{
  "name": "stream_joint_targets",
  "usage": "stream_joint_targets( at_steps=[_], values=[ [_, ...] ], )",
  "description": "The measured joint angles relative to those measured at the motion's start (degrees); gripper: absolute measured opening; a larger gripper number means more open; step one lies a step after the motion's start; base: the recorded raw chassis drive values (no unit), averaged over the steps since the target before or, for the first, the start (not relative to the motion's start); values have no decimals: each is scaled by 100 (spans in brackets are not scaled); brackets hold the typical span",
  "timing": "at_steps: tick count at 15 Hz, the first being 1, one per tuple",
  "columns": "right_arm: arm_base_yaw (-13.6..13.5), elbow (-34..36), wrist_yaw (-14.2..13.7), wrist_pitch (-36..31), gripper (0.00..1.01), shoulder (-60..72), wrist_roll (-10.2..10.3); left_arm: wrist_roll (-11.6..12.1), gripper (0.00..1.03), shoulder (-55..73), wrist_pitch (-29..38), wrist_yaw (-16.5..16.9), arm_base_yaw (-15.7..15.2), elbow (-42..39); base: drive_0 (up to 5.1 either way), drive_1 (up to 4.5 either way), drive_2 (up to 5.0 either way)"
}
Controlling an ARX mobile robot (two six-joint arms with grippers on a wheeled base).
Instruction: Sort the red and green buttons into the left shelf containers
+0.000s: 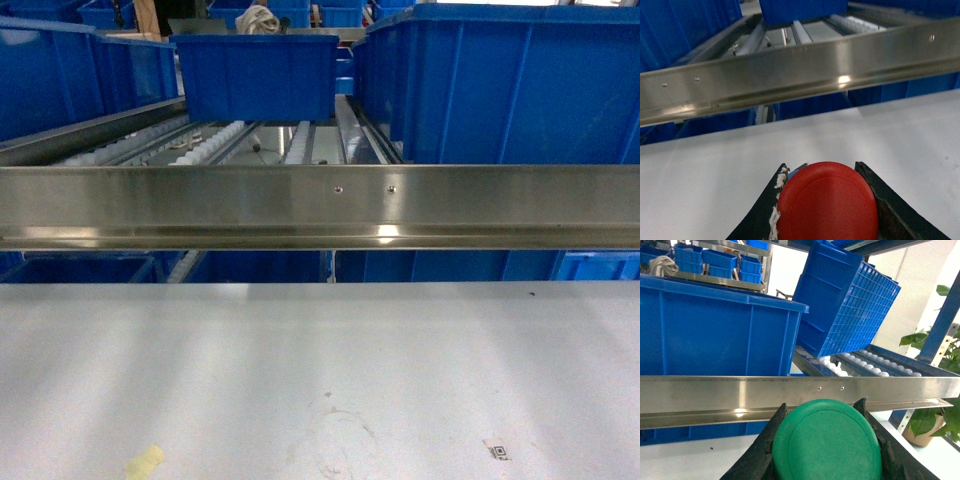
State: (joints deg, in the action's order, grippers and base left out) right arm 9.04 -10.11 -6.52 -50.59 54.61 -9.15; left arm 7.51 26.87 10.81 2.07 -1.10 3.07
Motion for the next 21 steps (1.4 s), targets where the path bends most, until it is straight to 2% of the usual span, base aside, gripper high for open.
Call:
stream_joint_targets(
  at_steps=[1, 3, 13, 21],
  values=[
    [0, 0, 0, 0, 32, 0, 0, -70, 33, -861, -514, 15, -127, 173, 0, 0, 0],
    [-2, 0, 0, 0, 32, 2, 0, -116, 33, -1266, -476, 48, -125, 306, 0, 0, 0],
    [-2, 2, 0, 0, 32, 2, 0, -131, 32, -1167, -557, 48, -111, 302, -401, 14, 377],
    [-2, 2, 0, -7, 32, -2, 0, -131, 32, -1167, -544, 48, -109, 302, -495, 241, 241]
  ],
)
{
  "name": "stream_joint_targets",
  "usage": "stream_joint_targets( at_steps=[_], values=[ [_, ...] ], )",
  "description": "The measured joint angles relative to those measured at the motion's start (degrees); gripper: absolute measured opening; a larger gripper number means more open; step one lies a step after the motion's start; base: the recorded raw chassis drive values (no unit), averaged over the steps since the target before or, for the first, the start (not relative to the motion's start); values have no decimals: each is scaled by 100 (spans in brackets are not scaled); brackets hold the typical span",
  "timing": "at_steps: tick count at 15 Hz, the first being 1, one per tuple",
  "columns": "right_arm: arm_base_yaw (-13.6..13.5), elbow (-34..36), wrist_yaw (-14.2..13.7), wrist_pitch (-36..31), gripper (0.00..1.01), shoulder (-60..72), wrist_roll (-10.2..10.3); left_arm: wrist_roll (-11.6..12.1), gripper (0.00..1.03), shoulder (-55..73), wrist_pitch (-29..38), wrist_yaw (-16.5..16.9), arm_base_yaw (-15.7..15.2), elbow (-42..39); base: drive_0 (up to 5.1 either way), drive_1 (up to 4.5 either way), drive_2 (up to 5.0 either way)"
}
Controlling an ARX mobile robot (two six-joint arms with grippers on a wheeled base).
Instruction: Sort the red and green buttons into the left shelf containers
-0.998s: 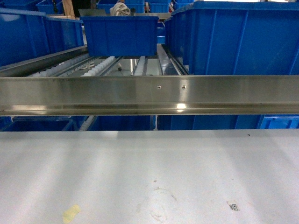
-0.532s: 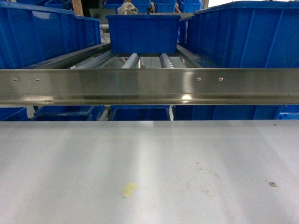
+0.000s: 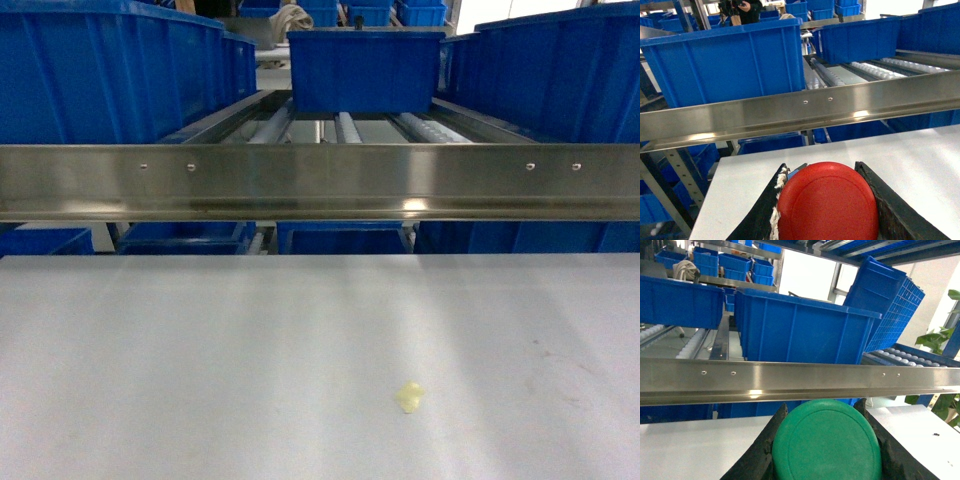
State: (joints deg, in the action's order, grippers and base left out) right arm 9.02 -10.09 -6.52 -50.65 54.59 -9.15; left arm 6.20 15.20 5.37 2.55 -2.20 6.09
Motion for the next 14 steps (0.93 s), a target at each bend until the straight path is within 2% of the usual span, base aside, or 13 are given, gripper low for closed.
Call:
stream_joint_targets(
  at_steps=[14],
  values=[
    [0, 0, 0, 4, 32, 0, 0, -2, 32, 0, 2, -2, 0, 0, -493, 244, 244]
  ],
)
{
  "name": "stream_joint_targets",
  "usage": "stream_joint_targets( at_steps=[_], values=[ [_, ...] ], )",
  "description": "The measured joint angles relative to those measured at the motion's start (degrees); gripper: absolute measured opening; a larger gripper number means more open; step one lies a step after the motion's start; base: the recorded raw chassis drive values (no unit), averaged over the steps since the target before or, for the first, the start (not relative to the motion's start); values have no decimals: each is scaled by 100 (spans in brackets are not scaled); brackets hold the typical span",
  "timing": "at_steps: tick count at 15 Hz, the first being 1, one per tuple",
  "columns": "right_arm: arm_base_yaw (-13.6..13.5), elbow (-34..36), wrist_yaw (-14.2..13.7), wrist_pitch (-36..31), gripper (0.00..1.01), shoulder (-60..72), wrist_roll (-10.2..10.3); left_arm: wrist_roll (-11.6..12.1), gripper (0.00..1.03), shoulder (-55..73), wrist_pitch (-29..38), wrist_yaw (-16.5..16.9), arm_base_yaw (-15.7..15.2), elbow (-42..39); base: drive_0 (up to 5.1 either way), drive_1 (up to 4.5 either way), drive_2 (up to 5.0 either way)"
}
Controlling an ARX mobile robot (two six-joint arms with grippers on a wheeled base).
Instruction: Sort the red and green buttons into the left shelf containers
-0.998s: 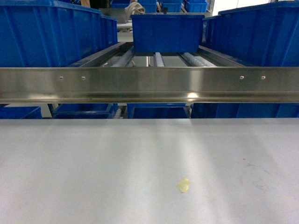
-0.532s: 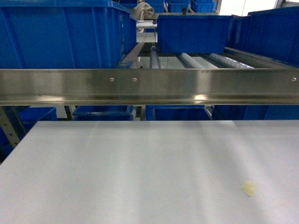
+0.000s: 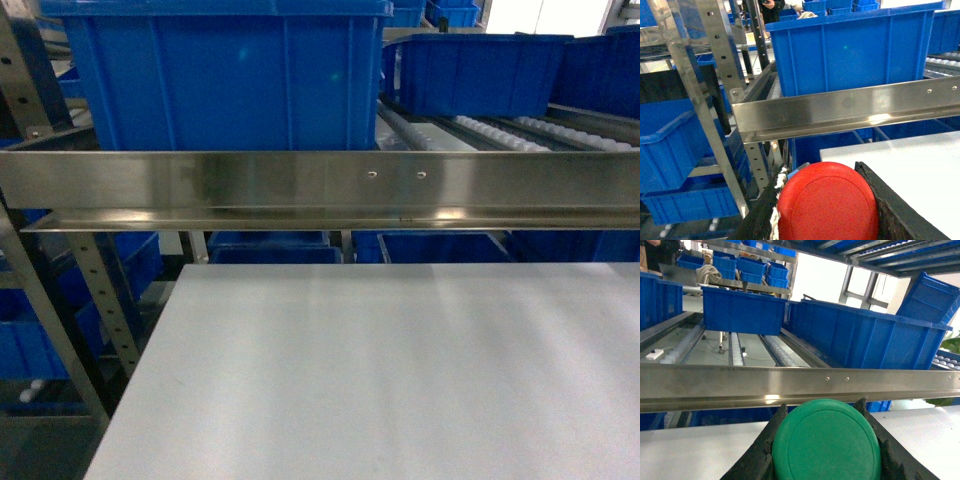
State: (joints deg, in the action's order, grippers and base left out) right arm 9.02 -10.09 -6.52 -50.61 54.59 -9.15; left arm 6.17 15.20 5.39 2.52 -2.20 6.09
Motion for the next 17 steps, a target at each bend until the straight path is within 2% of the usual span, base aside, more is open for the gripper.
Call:
stream_joint_targets(
  at_steps=[17],
  values=[
    [0, 0, 0, -2, 32, 0, 0, -11, 32, -4, -4, 2, 0, 0, -494, 246, 246]
  ],
)
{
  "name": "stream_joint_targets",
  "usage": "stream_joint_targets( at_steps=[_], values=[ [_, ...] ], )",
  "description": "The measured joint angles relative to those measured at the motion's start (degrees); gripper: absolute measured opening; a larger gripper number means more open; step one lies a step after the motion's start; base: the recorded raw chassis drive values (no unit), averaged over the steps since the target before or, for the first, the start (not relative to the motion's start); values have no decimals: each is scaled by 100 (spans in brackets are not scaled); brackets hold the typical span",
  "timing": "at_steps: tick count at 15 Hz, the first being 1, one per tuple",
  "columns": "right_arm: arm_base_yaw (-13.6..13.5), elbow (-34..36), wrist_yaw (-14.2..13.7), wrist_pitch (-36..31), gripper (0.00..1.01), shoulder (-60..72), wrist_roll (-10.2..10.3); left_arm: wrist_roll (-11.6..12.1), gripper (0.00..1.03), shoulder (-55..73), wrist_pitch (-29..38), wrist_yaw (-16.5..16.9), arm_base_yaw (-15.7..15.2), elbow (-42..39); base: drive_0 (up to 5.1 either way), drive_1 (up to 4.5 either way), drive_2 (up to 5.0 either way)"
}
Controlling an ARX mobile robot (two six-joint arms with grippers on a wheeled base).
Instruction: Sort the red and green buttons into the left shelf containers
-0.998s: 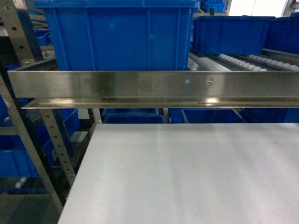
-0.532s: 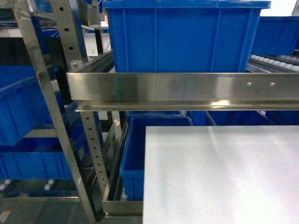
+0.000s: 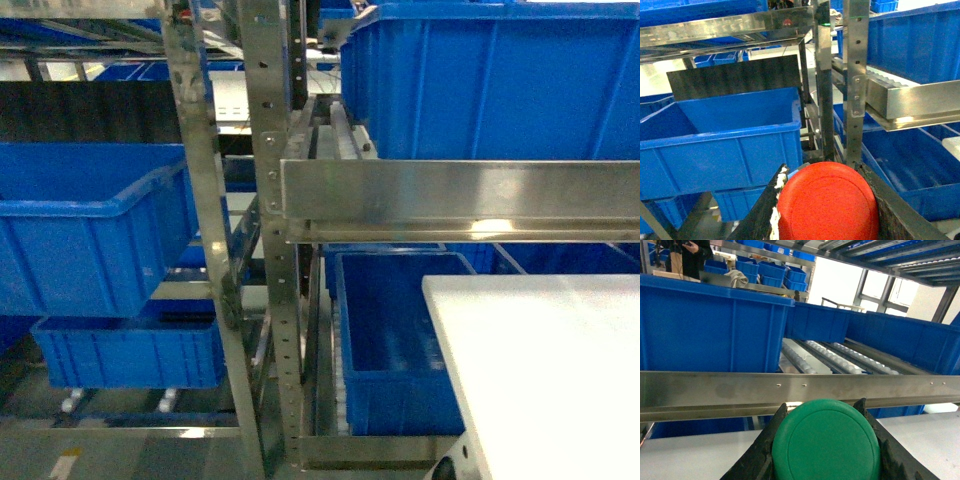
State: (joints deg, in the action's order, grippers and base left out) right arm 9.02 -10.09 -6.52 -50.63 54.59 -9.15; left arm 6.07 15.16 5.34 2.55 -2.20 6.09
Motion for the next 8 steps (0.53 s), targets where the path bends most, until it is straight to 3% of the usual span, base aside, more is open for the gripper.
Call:
stream_joint_targets(
  at_steps=[8],
  values=[
    [0, 0, 0, 9, 32, 4, -2, -2, 32, -4, -4, 0, 0, 0, -500, 241, 241]
  ],
)
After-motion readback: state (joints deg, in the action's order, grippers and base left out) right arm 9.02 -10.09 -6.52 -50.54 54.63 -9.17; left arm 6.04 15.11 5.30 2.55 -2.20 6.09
